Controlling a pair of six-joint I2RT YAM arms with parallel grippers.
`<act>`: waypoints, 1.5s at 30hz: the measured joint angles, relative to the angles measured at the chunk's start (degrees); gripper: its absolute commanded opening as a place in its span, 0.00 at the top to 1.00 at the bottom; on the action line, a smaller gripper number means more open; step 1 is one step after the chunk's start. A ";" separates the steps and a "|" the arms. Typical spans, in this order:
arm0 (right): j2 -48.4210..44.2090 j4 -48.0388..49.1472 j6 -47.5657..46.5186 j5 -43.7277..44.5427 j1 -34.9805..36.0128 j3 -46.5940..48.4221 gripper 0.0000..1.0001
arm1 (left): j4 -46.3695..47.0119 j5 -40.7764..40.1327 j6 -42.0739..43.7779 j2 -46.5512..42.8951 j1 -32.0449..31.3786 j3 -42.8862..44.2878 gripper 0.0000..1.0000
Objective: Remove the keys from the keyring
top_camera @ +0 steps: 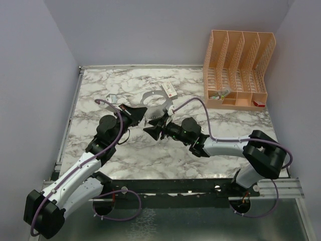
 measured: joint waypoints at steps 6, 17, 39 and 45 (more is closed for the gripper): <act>2.12 2.36 -0.74 0.92 0.26 0.63 0.51 | 0.02 -0.79 -1.29 -0.02 0.00 -0.02 1.00; 5.95 7.39 -1.64 7.61 1.14 1.31 0.51 | 1.22 -1.73 -4.85 0.00 0.00 -0.02 1.00; 4.83 8.41 -3.06 7.30 1.49 -0.63 0.99 | 1.07 -4.83 -3.48 -1.03 -0.28 -1.03 1.00; 0.09 2.38 -3.06 1.81 1.49 -0.96 0.99 | -0.70 -7.87 -0.04 -1.68 -0.28 -1.20 1.00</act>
